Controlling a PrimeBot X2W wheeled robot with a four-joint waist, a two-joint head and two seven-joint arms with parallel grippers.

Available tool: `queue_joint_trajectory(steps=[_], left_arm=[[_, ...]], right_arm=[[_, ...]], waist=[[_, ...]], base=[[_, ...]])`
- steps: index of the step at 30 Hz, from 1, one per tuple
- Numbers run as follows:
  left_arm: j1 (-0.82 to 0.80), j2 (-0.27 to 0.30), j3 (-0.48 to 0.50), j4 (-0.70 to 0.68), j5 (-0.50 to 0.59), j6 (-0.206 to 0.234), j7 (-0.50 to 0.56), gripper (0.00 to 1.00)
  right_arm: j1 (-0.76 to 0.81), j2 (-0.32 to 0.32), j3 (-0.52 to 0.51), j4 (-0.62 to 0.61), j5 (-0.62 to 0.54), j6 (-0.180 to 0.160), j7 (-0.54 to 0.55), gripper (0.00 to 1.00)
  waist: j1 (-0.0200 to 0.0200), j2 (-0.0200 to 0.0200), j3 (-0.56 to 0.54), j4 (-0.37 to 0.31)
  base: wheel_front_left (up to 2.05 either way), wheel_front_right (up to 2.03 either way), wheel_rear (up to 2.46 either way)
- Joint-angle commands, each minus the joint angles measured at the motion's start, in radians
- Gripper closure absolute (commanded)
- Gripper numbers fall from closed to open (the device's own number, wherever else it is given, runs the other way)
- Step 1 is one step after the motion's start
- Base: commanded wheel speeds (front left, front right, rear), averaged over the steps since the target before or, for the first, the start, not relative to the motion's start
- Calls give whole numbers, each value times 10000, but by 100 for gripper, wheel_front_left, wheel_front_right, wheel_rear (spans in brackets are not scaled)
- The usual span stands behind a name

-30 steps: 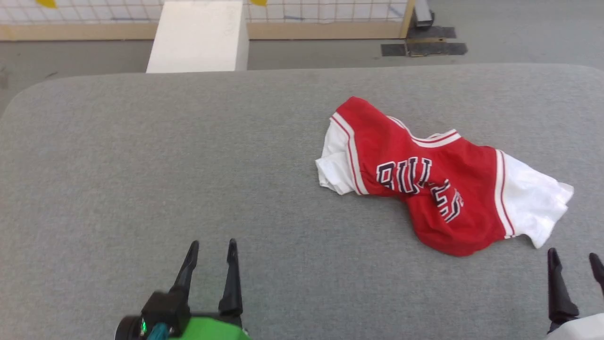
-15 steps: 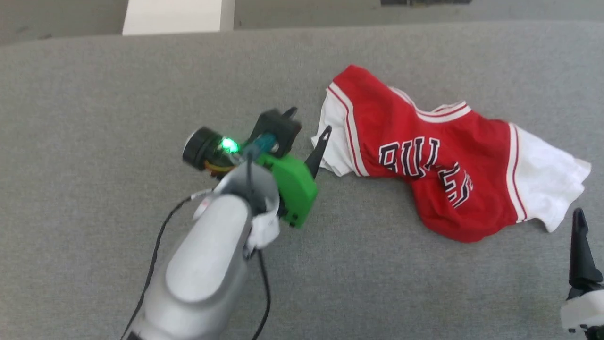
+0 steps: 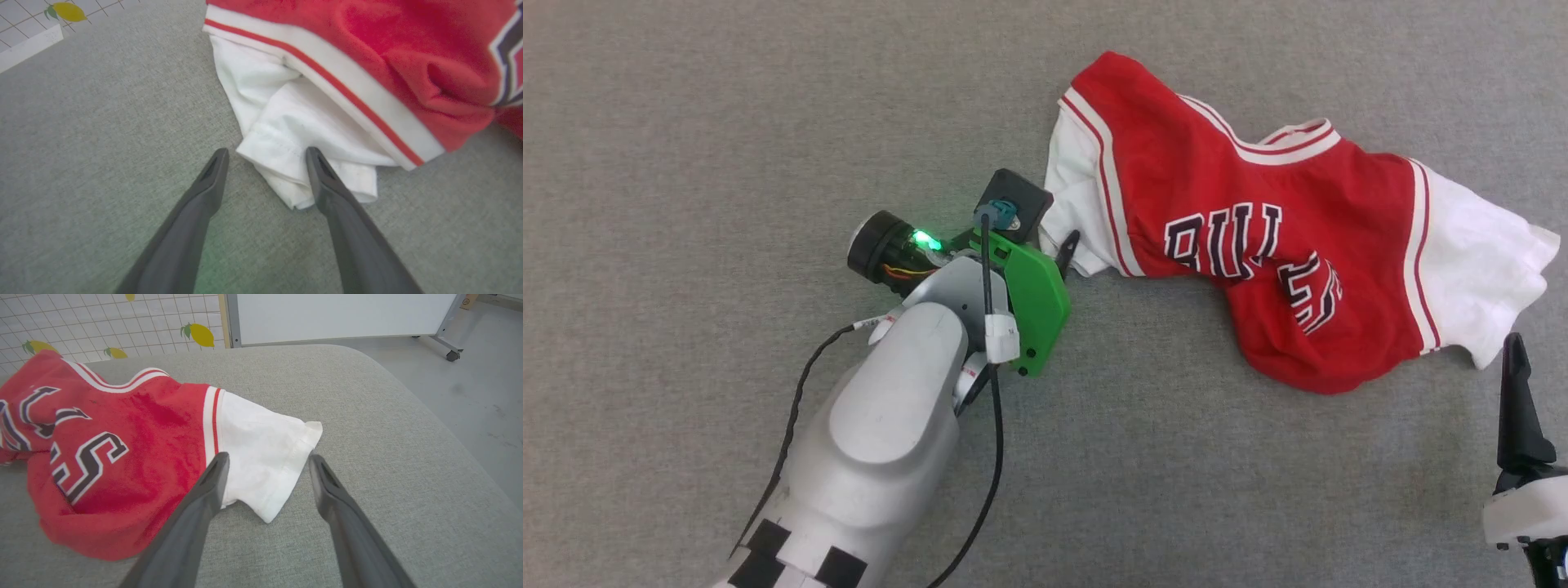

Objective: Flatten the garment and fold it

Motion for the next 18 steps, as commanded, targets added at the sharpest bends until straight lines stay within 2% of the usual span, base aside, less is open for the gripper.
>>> queue_joint_trajectory(steps=[1, 2, 8, 12, 18], left_arm=[[-236, -1, -2, 120, -64, -25, -143, 90], [-265, -1, -7, 192, -60, -16, -218, 100], [-302, 44, -235, 136, -4, -40, -799, 100], [114, 235, -604, -676, 120, -77, -1092, 100], [2178, 1089, -1697, -2701, 172, -144, -420, 100]], right_arm=[[-222, 12, 7, 43, 75, -15, -71, 0], [-236, 12, 1, 56, 76, -15, -77, 0], [-212, 12, -83, 109, 40, -15, -52, 0], [-80, 12, -78, 121, 16, -15, 31, 0], [255, 12, 7, 89, 106, -15, 212, 0]], waist=[[0, 0, 79, -88], [0, 0, 72, -89], [0, 0, -312, 83], [0, 0, -827, 260], [0, 0, -1315, 529]], base=[[0, 0, 0], [0, 0, 0], [0, 0, 0], [0, 0, 0], [0, 0, 0]])
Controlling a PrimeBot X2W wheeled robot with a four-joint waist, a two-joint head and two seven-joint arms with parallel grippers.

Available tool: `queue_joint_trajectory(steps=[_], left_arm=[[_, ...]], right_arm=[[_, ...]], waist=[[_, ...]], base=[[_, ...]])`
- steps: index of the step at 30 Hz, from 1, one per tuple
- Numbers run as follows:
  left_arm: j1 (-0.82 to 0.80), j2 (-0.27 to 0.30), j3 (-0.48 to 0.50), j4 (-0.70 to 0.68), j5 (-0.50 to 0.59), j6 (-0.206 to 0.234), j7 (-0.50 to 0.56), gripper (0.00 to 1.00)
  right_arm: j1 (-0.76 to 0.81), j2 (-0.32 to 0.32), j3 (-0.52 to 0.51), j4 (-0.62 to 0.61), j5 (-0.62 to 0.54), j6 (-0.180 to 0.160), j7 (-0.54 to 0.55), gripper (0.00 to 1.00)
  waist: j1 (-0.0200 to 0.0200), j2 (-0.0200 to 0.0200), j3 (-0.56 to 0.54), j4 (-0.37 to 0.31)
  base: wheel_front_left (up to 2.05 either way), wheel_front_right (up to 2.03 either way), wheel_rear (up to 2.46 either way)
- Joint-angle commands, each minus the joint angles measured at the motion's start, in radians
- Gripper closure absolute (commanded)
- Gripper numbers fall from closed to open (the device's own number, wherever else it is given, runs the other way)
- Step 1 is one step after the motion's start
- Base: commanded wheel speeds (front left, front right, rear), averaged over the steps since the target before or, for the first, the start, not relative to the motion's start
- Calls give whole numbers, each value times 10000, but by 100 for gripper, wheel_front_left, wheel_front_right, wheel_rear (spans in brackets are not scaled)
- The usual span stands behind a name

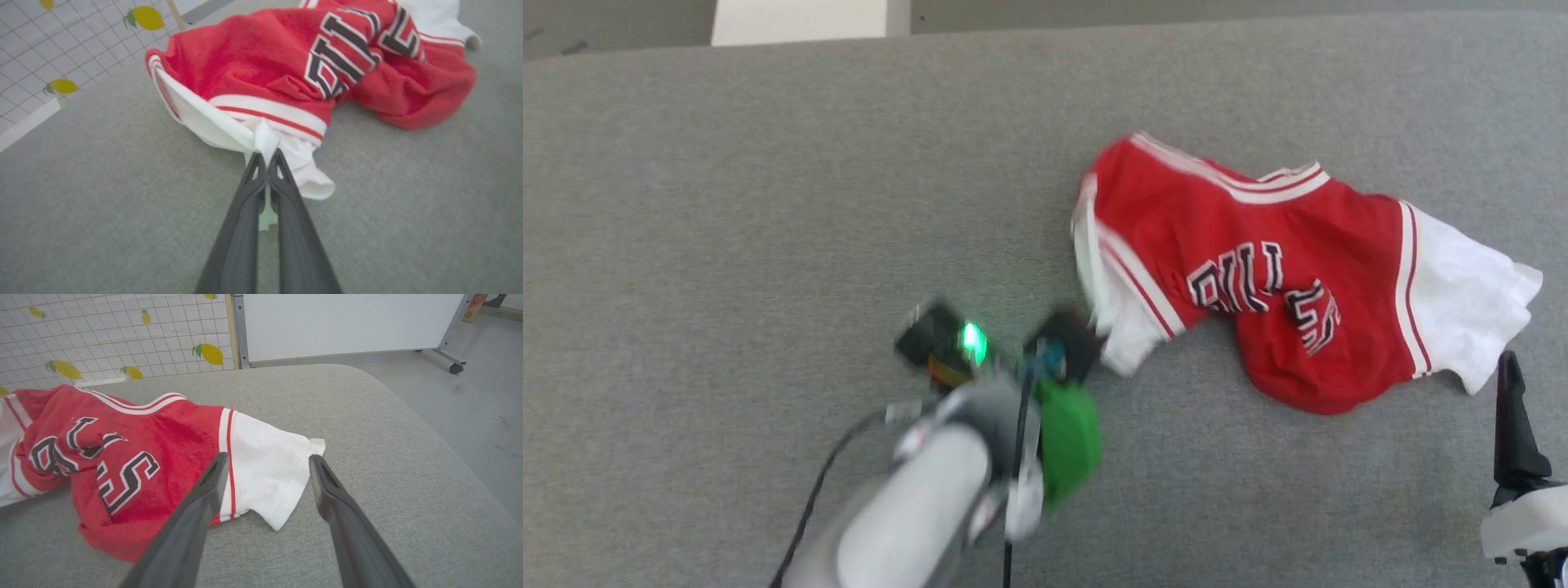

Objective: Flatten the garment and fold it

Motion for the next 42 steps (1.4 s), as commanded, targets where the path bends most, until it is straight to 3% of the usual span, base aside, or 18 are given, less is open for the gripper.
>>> queue_joint_trajectory(steps=[1, 5, 6, 7, 8, 13, 20, 24, 31, 32, 33, 34, 35, 42], left_arm=[[721, 391, -190, -316, 78, -13, 252, 100], [2603, 1107, -602, -1093, -19, 246, 1030, 100], [3034, 1236, -666, -1207, -112, 312, 1214, 88], [3310, 1270, -648, -1331, -209, 417, 1250, 49], [3565, 1281, -574, -1495, -290, 596, 1181, 0], [4040, 1051, -19, -2245, -1016, 1031, 816, 0], [3226, 1014, 1175, -3569, -1407, 1561, 458, 0], [2605, 1088, 1276, -3267, -1222, 1582, 659, 0], [1959, 1072, 944, -2012, -1264, 1217, 1411, 0], [1905, 1062, 886, -1798, -1293, 1143, 1478, 18], [1869, 1039, 873, -1637, -1327, 1111, 1476, 59], [1820, 1041, 854, -1421, -1317, 1088, 1454, 89], [1778, 1062, 821, -1238, -1293, 1054, 1453, 100], [1335, 1027, 1322, -1001, -1408, 1317, 723, 100]], right_arm=[[118, 14, 50, -26, 120, -15, 51, 0], [259, 14, 72, -86, 182, -15, 179, 0], [284, 14, 70, -105, 196, -15, 213, 0], [300, 14, 60, -124, 207, -15, 232, 0], [310, 14, 57, -147, 204, -15, 256, 0], [305, 14, 31, -239, 125, -15, 355, 0], [328, 14, 148, -274, 113, -15, 444, 0], [279, 14, 267, -271, 127, -15, 449, 0], [115, 14, 365, -166, 180, -15, 385, 0], [96, 14, 374, -136, 187, -15, 369, 0], [77, 14, 389, -110, 199, -15, 354, 0], [59, 14, 412, -77, 202, -15, 336, 0], [47, 14, 428, -51, 200, -15, 324, 0], [87, 14, 436, 64, 248, -15, 274, 0]], waist=[[0, 0, -263, 258], [0, 0, -237, 395], [0, 0, -218, 433], [0, 0, -202, 468], [0, 0, -185, 504], [0, 0, -205, 664], [0, 0, -324, 668], [0, 0, -216, 502], [0, 0, 115, 156], [0, 0, 150, 113], [0, 0, 167, 75], [0, 0, 176, 29], [0, 0, 181, -2], [0, 0, 35, -71]], base=[[0, 0, 0], [0, 0, 0], [0, 0, 0], [0, 0, 0], [0, 0, 0], [0, 0, 0], [0, 0, 0], [0, 0, 0], [0, 0, 0], [0, 0, 0], [0, 0, 0], [0, 0, 0], [0, 0, 0], [0, 0, 0]])
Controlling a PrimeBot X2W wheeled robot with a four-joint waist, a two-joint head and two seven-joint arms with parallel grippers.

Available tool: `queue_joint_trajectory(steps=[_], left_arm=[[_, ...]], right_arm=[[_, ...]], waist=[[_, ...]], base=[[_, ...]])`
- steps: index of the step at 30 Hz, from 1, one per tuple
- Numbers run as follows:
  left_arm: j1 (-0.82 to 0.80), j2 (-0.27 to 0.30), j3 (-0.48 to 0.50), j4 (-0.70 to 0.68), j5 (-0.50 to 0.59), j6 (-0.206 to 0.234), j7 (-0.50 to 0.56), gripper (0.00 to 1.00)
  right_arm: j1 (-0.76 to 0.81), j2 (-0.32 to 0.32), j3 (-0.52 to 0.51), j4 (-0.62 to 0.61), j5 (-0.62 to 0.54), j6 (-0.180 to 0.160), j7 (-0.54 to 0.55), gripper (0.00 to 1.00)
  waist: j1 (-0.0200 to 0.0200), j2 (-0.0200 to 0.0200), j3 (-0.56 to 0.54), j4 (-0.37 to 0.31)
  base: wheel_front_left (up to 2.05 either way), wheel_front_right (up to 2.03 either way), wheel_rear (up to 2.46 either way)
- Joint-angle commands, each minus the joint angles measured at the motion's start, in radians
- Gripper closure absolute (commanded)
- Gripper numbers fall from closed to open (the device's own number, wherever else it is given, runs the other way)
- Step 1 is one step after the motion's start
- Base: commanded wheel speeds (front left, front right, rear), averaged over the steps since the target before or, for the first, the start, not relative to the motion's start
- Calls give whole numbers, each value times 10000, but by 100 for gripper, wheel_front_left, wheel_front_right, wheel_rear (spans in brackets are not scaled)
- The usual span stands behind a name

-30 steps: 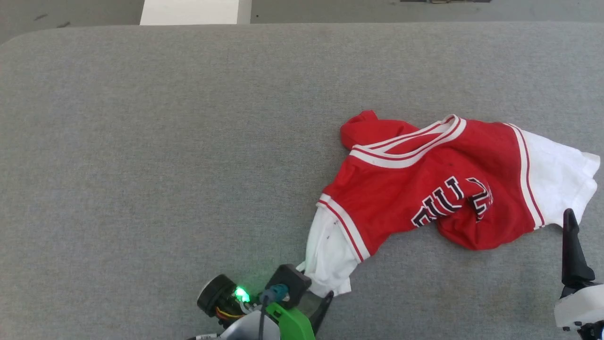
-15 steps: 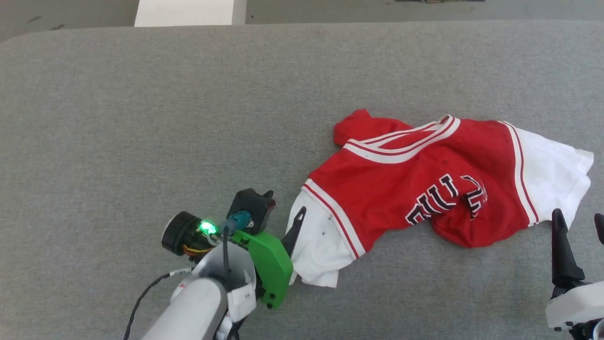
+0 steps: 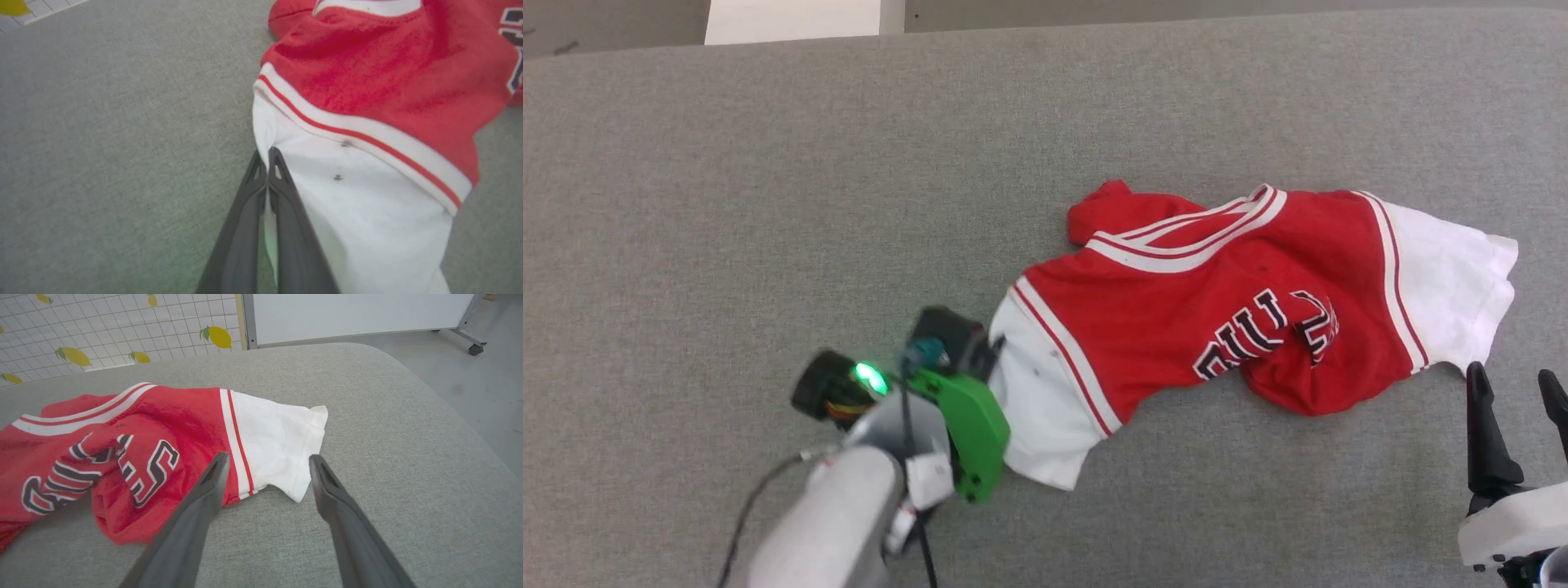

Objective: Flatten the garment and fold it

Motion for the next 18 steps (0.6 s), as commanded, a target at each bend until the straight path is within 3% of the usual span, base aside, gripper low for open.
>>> queue_joint_trajectory(steps=[1, 8, 9, 10, 11, 12, 18], left_arm=[[-349, 128, 163, -131, -35, 105, -73, 100], [-1505, 779, 726, -191, 400, 362, -72, 100], [-1671, 770, 769, -6, 462, 424, -167, 85], [-1778, 730, 808, 211, 490, 493, -253, 60], [-1899, 704, 786, 525, 557, 522, -324, 25], [-1987, 654, 771, 788, 582, 541, -405, 0], [-2393, -111, 988, 2180, 440, 1003, -1689, 0]], right_arm=[[-84, 11, -27, 11, 55, -15, -55, 0], [-198, 11, -42, -156, 68, -15, 0, 0], [-231, 11, -44, -179, 64, -15, 12, 0], [-257, 11, -37, -189, 49, -15, 23, 0], [-288, 11, -17, -202, 30, -15, 48, 0], [-321, 11, 4, -205, 23, -15, 61, 0], [-499, 11, 18, -227, -7, -15, 70, 0]], waist=[[0, 0, -12, 29], [0, 0, 411, 157], [0, 0, 504, 185], [0, 0, 558, 203], [0, 0, 647, 216], [0, 0, 700, 219], [0, 0, 928, 259]], base=[[0, 0, 0], [0, 0, 0], [0, 0, 0], [0, 0, 0], [0, 0, 0], [0, 0, 0], [0, 0, 0]])
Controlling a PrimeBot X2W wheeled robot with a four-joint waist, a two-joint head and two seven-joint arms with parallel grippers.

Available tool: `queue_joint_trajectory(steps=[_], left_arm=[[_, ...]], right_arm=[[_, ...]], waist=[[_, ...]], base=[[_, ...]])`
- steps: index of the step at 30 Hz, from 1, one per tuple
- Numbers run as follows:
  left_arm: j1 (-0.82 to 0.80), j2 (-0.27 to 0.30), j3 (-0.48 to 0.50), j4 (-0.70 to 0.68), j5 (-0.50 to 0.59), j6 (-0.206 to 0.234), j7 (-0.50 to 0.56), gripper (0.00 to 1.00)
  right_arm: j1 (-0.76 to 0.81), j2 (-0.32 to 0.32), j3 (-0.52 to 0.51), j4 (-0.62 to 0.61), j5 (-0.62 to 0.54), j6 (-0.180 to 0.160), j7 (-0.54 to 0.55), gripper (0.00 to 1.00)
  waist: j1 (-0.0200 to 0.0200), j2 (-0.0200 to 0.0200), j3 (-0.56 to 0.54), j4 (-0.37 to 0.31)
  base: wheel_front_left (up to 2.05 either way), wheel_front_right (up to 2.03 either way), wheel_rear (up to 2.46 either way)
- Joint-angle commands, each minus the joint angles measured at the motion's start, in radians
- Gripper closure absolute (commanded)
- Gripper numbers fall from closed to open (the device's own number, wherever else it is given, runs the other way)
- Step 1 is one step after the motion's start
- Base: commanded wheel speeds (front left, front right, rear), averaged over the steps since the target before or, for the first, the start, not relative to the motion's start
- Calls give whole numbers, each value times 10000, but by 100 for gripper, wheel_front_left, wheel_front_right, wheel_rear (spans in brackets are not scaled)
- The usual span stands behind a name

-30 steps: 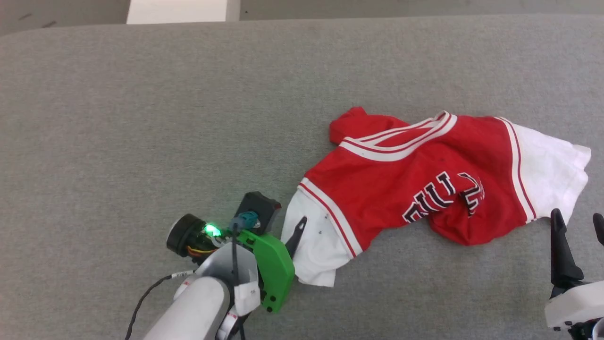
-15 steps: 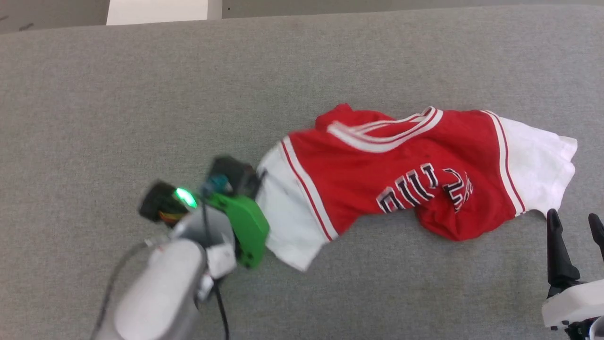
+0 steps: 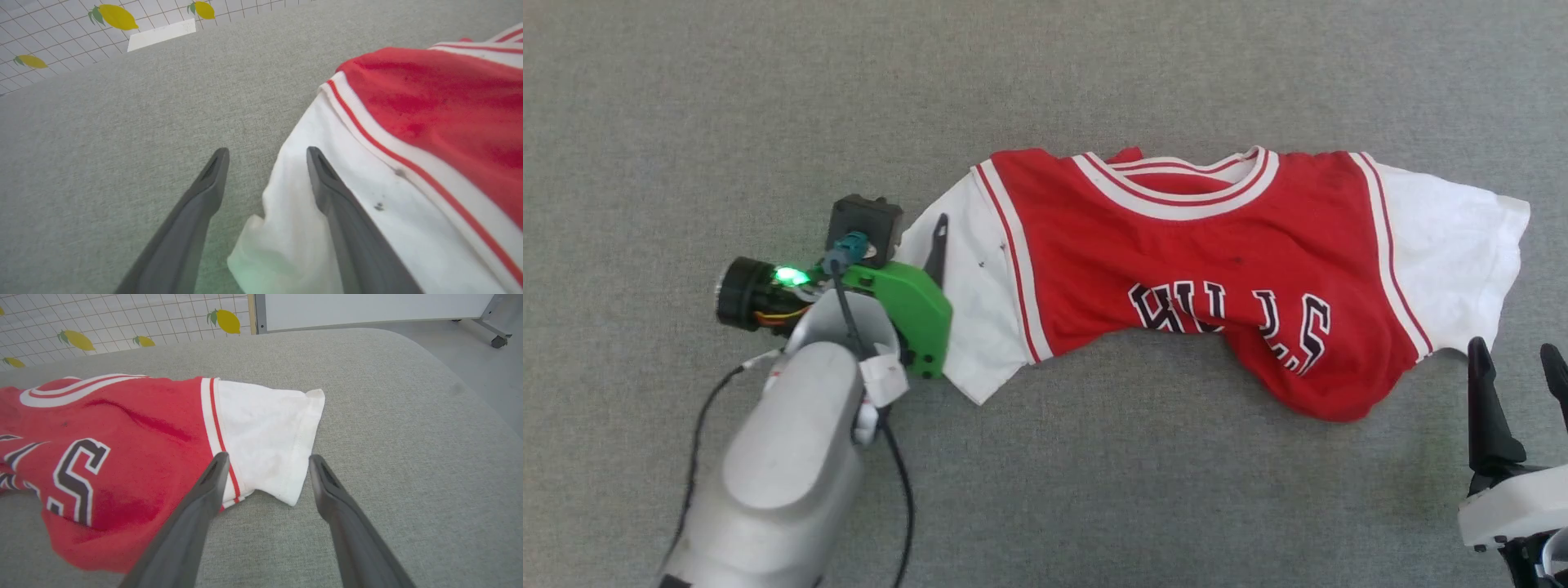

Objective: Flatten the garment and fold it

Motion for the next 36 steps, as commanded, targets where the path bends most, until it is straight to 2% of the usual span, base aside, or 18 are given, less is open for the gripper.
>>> queue_joint_trajectory(steps=[1, 6, 12, 16, 20, 30, 35, 36], left_arm=[[-198, -183, 17, 130, -70, 66, -235, 0], [-7, -347, 220, 403, -395, 119, -757, 0], [741, 167, 480, -526, -600, 301, -504, 0], [1235, 601, 206, -1034, -822, -189, 408, 0], [1378, 678, 58, -1238, -989, -387, 806, 0], [982, 627, -280, -681, -964, -649, 984, 0], [847, 623, -595, -159, -904, -988, 925, 0], [822, 611, -641, -48, -906, -1042, 898, 18]], right_arm=[[-159, 9, -15, -26, -42, -15, 15, 0], [-105, 9, -31, 80, -68, -15, 45, 0], [120, 9, -27, 129, -37, -15, 106, 0], [176, 9, 17, 53, -39, -15, 195, 0], [127, 9, 47, -90, -61, -15, 279, 0], [46, 9, 30, -261, -125, -15, 429, 0], [35, 9, 52, -226, -102, -15, 448, 0], [42, 9, 56, -214, -100, -15, 453, 0]], waist=[[-1, 0, 24, 53], [-1, 0, -307, 182], [-1, 0, -778, 396], [-1, 0, -787, 483], [-1, 0, -593, 495], [-1, 0, -205, 282], [-1, 0, -200, 193], [-1, 0, -216, 189]], base=[[0, 0, 0], [0, 0, 0], [0, 0, 0], [0, 0, 0], [0, 0, 0], [0, 0, 0], [0, 0, 0], [0, 0, 0]])
